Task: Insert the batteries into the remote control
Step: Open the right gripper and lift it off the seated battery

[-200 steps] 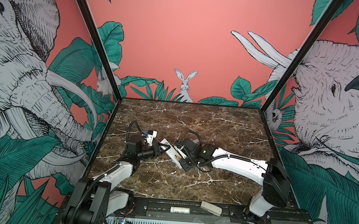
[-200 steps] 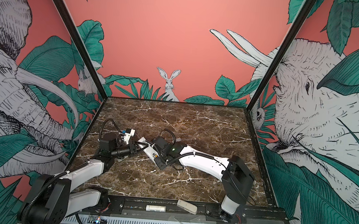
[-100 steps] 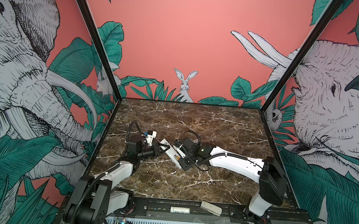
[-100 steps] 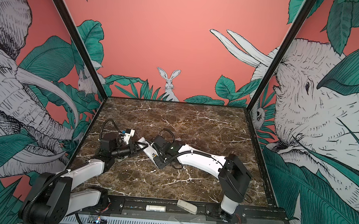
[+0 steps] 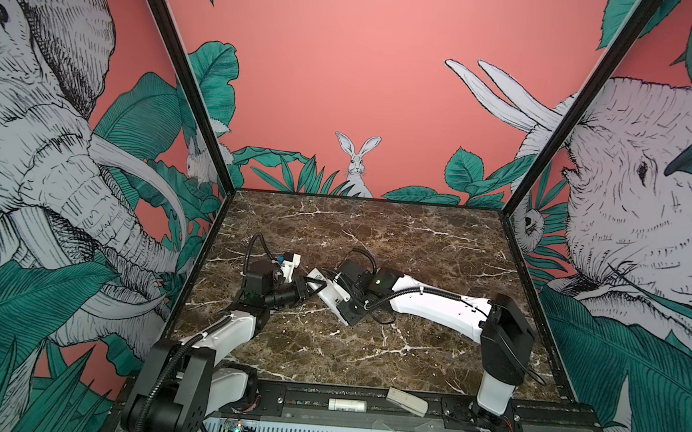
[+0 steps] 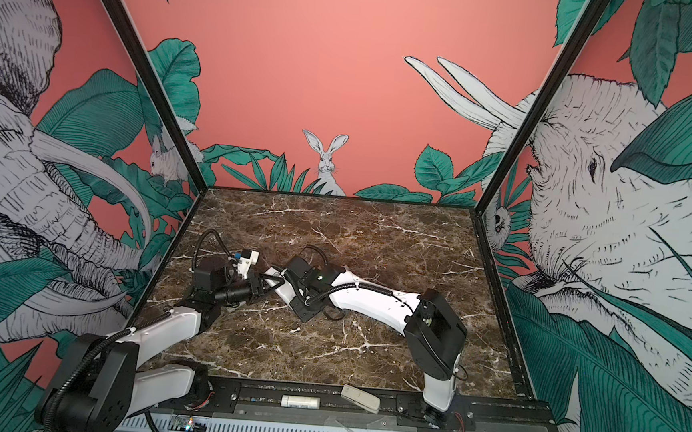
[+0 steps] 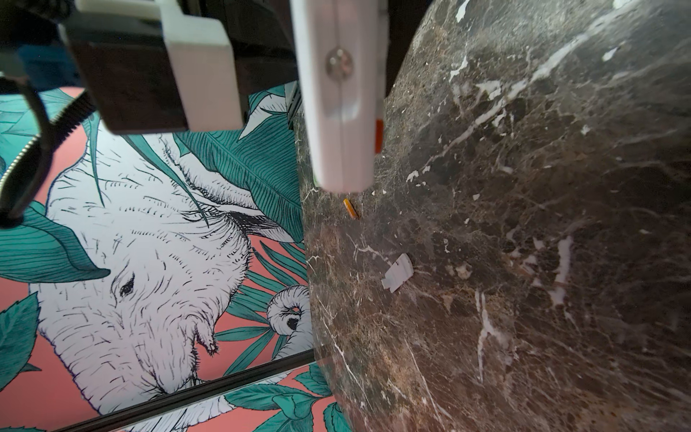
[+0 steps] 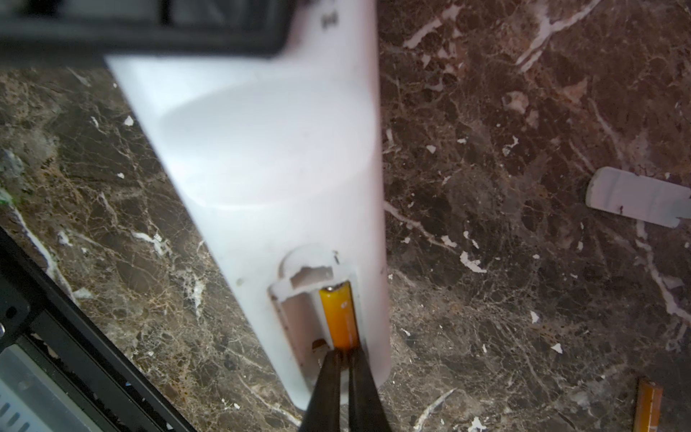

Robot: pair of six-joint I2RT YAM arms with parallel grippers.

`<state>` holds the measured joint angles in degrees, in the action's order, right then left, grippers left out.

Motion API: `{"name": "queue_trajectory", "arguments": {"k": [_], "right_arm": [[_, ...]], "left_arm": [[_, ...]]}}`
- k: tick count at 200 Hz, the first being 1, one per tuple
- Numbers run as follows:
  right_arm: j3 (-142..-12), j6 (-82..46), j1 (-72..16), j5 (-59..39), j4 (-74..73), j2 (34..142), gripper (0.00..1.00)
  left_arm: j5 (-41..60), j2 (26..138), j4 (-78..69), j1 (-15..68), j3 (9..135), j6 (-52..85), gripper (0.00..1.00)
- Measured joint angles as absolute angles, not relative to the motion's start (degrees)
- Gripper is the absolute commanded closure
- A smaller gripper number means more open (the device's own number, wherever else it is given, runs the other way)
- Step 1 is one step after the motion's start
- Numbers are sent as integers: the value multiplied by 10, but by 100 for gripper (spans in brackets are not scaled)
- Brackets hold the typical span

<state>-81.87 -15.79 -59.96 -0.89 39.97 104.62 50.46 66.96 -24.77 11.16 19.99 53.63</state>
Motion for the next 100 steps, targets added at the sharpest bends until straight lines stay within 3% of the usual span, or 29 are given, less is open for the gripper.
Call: {"name": "queue_trajectory", "arguments": {"k": [60,100], "right_arm": [[-731,-158,-597,-7,379,935,85],[-658,-162,-588,-16,373,809,65]], "left_arm": [[552,642,-178,119,234,482,100],[568,637,-173,134,234,462,100]]}}
